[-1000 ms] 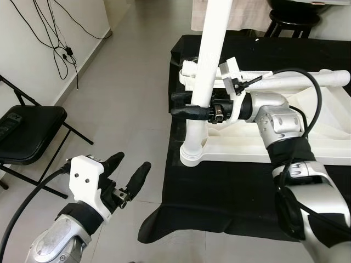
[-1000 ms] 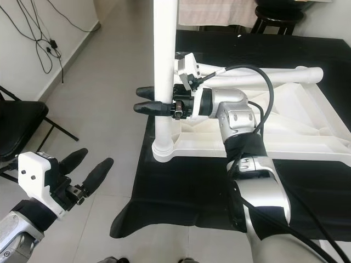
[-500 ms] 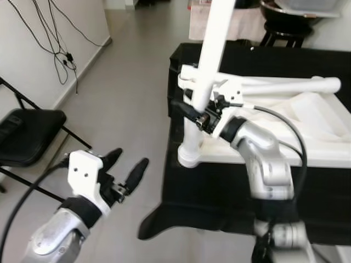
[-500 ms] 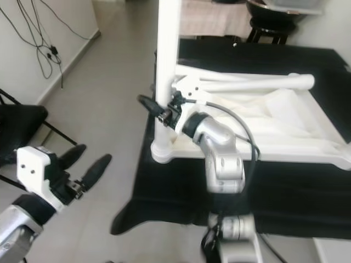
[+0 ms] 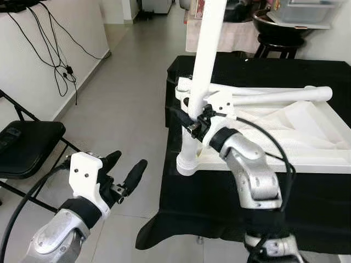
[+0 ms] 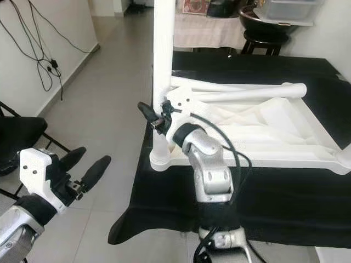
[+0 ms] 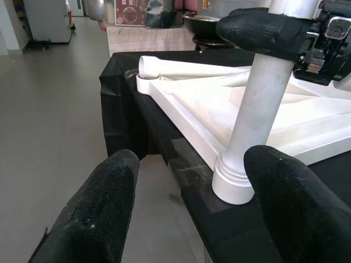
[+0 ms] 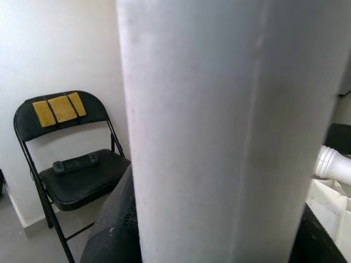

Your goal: Building children table

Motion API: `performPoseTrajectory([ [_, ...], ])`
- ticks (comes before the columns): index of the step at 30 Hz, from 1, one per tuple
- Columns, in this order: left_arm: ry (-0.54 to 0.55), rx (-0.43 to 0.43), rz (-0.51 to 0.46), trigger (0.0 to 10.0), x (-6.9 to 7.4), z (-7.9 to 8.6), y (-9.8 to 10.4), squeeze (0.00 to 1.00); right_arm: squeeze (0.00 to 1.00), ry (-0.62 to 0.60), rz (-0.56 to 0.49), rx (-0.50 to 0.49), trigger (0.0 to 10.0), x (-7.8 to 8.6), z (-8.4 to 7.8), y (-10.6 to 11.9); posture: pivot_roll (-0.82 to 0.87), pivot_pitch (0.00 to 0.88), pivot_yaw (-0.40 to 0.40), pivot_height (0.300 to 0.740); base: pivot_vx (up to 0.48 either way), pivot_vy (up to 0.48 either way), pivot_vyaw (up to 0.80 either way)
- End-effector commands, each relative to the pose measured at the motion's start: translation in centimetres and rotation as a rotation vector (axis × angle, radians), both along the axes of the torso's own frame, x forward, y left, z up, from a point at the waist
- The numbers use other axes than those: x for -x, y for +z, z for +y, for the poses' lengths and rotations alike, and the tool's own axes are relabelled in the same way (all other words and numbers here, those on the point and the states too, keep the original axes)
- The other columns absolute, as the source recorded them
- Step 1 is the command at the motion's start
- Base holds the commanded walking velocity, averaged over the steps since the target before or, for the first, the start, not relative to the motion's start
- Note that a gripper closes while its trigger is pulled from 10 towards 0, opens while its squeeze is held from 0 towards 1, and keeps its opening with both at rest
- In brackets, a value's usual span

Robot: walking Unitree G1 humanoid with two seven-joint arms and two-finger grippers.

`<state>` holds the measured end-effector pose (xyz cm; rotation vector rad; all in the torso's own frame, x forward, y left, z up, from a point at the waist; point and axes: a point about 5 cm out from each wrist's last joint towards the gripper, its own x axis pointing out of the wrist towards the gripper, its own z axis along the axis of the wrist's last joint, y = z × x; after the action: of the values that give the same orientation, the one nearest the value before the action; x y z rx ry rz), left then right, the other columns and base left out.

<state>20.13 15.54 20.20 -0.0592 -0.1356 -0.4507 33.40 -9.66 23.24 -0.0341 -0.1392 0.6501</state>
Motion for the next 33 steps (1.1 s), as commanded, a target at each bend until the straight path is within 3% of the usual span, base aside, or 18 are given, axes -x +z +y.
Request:
performPoseTrajectory([
  [1, 0.021, -0.008, 0.005, 10.0, -0.1, 0.5, -0.1, 0.00, 0.00, -0.014, 0.173, 0.019, 10.0, -0.3, -0.7, -3.6, -0.07, 0.182, 0.008, 0.740, 0.000, 0.000, 0.00],
  [2, 0.019, -0.007, 0.004, 10.0, -0.1, 0.5, -0.1, 0.00, 1.00, 0.066, 0.148, -0.003, 10.0, -0.8, -0.7, -2.3, -0.07, 0.183, 0.007, 0.740, 0.000, 0.000, 0.00],
  [3, 0.016, -0.006, 0.003, 10.0, -0.1, 0.5, 0.0, 0.00, 1.00, 0.186, 0.106, 0.001, 10.0, -1.1, -0.7, -0.6, -0.07, 0.186, 0.002, 0.740, 0.000, 0.000, 0.00],
  [5, 0.016, -0.006, 0.003, 10.0, -0.1, 0.5, 0.0, 0.00, 1.00, 0.186, 0.106, 0.001, 10.0, -1.1, -0.7, -0.6, -0.07, 0.186, 0.002, 0.740, 0.000, 0.000, 0.00],
  [6, 0.014, -0.004, 0.001, 10.0, -0.1, 0.5, 0.0, 0.00, 1.00, 0.316, 0.069, 0.013, 10.0, -1.2, -0.8, 0.7, -0.07, 0.188, 0.000, 0.740, 0.000, 0.000, 0.00],
  [7, 0.014, -0.004, 0.001, 10.0, -0.1, 0.5, 0.0, 0.00, 1.00, 0.316, 0.069, 0.013, 10.0, -1.2, -0.8, 0.7, -0.07, 0.188, 0.000, 0.740, 0.000, 0.000, 0.00],
  [8, 0.012, -0.002, 0.000, 10.0, -0.1, 0.4, 0.0, 0.00, 1.00, 0.427, 0.021, 0.036, 10.0, -1.1, -1.0, 2.0, -0.06, 0.190, -0.002, 0.740, 0.000, 0.000, 0.00],
  [9, 0.012, -0.002, 0.000, 10.0, -0.1, 0.4, 0.0, 0.00, 1.00, 0.427, 0.021, 0.036, 10.0, -1.1, -1.0, 2.0, -0.06, 0.190, -0.002, 0.740, 0.000, 0.000, 0.00],
  [12, 0.009, 0.000, -0.001, 10.0, 0.0, 0.1, 0.0, 0.00, 1.00, 0.598, -0.045, 0.103, 10.0, -1.3, -1.2, 3.6, -0.05, 0.199, -0.005, 0.740, 0.000, 0.000, 0.00],
  [13, 0.008, 0.001, -0.001, 10.0, 0.1, 0.0, 0.1, 0.00, 0.45, 0.652, -0.058, 0.131, 10.0, -1.6, -1.1, 4.0, -0.04, 0.205, -0.005, 0.740, 0.000, 0.000, 0.00],
  [14, 0.008, 0.001, -0.001, 10.0, 0.1, 0.0, 0.1, 0.00, 0.45, 0.652, -0.058, 0.131, 10.0, -1.6, -1.1, 4.0, -0.04, 0.205, -0.005, 0.740, 0.000, 0.000, 0.00],
  [15, 0.006, 0.002, 0.000, 10.0, 0.1, 0.0, 0.1, 0.00, 0.00, 0.703, -0.050, 0.158, 10.0, -2.0, -0.9, 4.2, -0.03, 0.208, -0.006, 0.740, 0.000, 0.000, 0.00],
  [21, 0.004, 0.006, 0.002, 10.0, 0.5, -0.2, 0.3, 0.00, 0.00, 0.796, -0.041, 0.168, 10.0, -3.0, -0.1, 5.3, 0.01, 0.233, -0.005, 0.740, 0.000, 0.000, 0.00],
  [22, 0.003, 0.008, 0.003, 10.0, 0.6, -0.2, 0.3, 0.00, 0.00, 0.812, -0.034, 0.176, 9.2, -3.2, 0.0, 5.4, 0.01, 0.238, -0.008, 0.740, 0.000, 0.000, 0.00],
  [24, 0.001, 0.010, 0.004, 10.0, 0.7, -0.3, 0.3, 0.00, 0.00, 0.823, -0.029, 0.182, 9.2, -3.3, 0.1, 5.4, 0.01, 0.238, -0.008, 0.740, 0.000, 0.000, 0.00],
  [25, 0.000, 0.012, 0.004, 10.0, 0.9, -0.3, 0.4, 0.00, 0.00, 0.838, -0.021, 0.178, 2.0, -3.5, 0.1, 5.4, 0.02, 0.250, -0.011, 0.740, 0.000, 0.000, 0.00],
  [26, -0.001, 0.013, 0.004, 10.0, 1.0, -0.4, 0.4, 0.00, 0.00, 0.851, -0.019, 0.177, 0.0, -3.5, 0.1, 5.5, 0.02, 0.252, -0.012, 0.740, 0.000, 0.000, 0.00],
  [33, -0.005, 0.018, 0.006, 10.0, 1.2, -0.6, 0.5, 0.00, 0.00, 0.863, -0.012, 0.177, 0.0, -3.7, -0.3, 5.6, 0.02, 0.259, -0.014, 0.740, 0.000, 0.000, 0.00],
])
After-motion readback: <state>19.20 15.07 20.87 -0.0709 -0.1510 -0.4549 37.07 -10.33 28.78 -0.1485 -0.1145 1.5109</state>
